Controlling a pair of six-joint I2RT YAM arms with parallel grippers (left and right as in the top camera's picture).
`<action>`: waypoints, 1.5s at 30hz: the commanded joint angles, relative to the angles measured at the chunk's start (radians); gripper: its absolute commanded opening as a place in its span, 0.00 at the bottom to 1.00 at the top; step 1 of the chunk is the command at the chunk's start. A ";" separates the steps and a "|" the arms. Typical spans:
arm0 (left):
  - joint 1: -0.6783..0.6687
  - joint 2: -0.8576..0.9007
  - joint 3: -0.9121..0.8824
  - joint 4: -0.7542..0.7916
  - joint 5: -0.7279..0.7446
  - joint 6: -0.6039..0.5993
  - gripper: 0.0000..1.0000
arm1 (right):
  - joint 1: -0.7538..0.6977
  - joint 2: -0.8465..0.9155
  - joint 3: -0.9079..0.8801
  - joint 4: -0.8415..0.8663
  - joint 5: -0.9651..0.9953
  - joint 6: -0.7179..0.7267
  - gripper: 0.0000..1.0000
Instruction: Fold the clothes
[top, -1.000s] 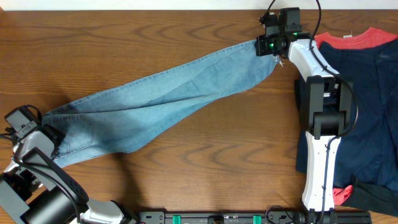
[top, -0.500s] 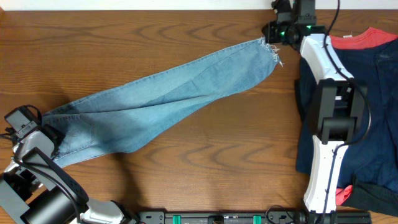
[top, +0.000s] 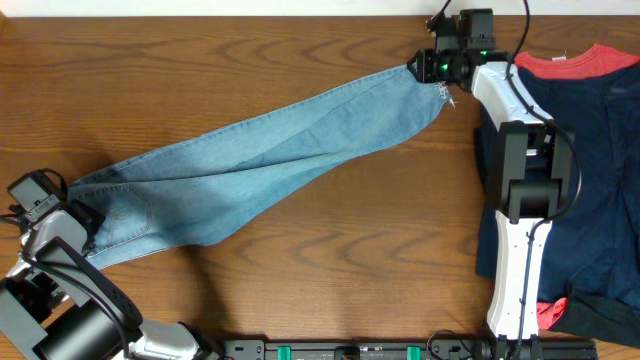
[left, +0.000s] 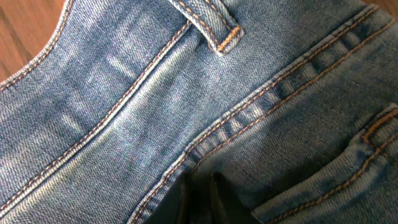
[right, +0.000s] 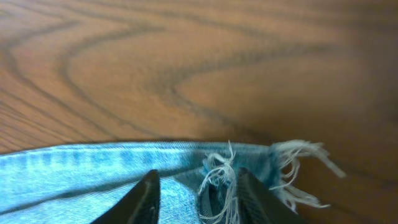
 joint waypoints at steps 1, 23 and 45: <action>-0.002 0.011 -0.009 -0.003 0.023 0.010 0.14 | 0.010 0.010 0.011 -0.009 -0.004 -0.002 0.36; -0.002 0.011 -0.009 -0.003 0.023 0.010 0.14 | -0.011 -0.065 0.014 -0.038 0.041 -0.008 0.01; -0.002 0.011 -0.009 -0.004 0.023 0.010 0.14 | -0.050 -0.131 0.012 -0.017 0.240 0.040 0.01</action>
